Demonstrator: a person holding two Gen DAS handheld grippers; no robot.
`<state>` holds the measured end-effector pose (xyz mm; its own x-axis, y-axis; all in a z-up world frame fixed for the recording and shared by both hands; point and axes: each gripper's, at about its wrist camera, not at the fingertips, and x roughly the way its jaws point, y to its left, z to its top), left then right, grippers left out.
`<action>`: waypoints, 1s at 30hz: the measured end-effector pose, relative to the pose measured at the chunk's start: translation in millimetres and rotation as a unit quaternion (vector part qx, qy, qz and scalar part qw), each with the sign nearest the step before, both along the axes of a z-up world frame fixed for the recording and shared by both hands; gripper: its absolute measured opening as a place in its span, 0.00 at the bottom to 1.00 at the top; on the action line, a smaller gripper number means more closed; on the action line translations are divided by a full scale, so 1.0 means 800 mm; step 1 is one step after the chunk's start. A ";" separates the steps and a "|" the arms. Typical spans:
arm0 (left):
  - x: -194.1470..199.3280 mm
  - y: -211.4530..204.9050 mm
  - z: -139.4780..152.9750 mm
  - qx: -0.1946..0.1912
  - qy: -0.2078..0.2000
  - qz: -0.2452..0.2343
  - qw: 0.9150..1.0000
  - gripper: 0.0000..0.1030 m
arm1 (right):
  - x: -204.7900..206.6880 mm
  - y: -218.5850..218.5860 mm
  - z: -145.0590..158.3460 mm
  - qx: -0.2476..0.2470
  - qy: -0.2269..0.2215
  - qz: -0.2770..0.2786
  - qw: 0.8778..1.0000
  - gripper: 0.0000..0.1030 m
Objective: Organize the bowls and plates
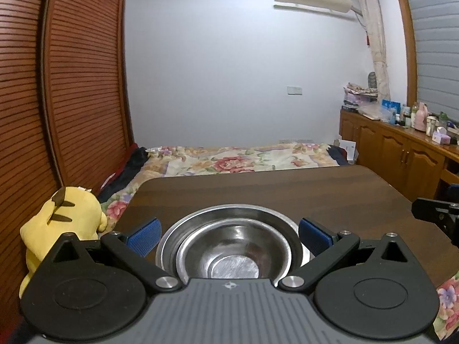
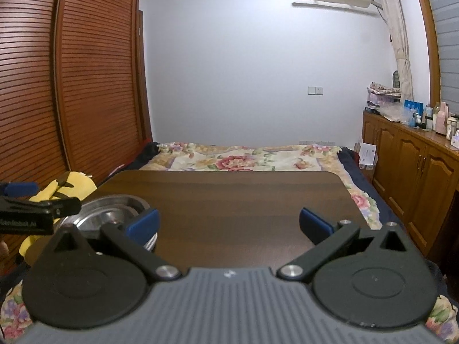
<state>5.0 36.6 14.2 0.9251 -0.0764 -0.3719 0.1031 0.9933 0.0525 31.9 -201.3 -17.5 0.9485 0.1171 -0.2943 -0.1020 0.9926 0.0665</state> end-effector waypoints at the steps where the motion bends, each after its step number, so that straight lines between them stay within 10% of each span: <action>1: -0.001 0.002 -0.003 -0.002 0.001 0.003 1.000 1.00 | -0.001 0.000 -0.003 0.002 0.000 -0.002 1.000 1.00; 30: -0.011 -0.003 -0.054 -0.011 0.030 0.011 0.999 1.00 | -0.001 -0.001 -0.051 0.018 0.024 -0.015 0.999 1.00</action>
